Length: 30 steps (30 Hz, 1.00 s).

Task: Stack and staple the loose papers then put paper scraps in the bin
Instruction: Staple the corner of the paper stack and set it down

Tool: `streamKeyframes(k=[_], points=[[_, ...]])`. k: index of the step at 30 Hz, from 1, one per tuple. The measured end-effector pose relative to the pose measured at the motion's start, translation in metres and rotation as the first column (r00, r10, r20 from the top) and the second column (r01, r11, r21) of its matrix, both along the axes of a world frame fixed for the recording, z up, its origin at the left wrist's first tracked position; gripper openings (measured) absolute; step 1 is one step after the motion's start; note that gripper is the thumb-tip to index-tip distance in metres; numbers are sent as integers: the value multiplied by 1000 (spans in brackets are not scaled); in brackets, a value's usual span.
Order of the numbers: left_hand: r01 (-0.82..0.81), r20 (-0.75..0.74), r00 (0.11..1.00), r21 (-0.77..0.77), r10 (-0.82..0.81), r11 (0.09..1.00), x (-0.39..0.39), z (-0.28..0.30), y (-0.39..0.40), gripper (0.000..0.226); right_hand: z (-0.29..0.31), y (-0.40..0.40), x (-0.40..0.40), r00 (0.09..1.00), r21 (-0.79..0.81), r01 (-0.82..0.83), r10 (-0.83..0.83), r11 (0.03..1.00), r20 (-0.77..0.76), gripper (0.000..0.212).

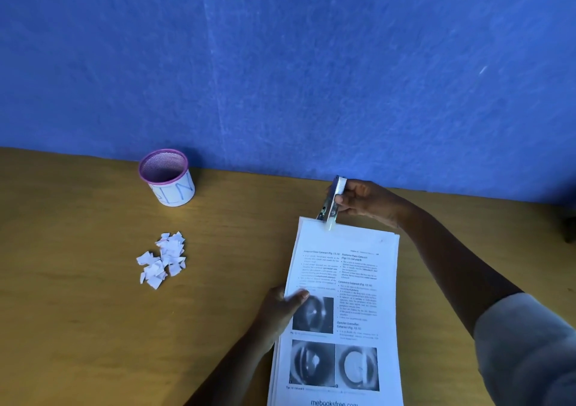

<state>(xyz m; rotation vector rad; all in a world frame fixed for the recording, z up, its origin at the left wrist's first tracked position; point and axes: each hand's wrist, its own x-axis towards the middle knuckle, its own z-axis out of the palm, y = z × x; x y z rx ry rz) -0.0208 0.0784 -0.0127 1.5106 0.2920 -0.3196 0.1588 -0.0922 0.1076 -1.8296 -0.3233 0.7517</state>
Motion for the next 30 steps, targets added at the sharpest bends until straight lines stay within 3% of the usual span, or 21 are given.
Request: streamKeyframes(k=[6,9,15,18,30], points=[[18,-18,1000,-10,-18,1000,0,2,0,19,3,-11,6,996,1,-81,81,997,-43,17],[4,-23,1000,-21,-5,1000,0,4,0,18,4,-14,9,990,-4,-122,122,992,-72,44],[-4,-9,1000,-11,4,1000,-1,5,-1,12,-8,-3,4,992,41,-107,110,993,-65,16],[8,-11,1000,-3,-8,1000,-1,6,0,15,-9,9,-4,995,114,-75,82,991,-62,18],[12,16,1000,17,-13,1000,-1,3,2,10,-20,25,-15,1000,121,-2,6,993,-29,17]])
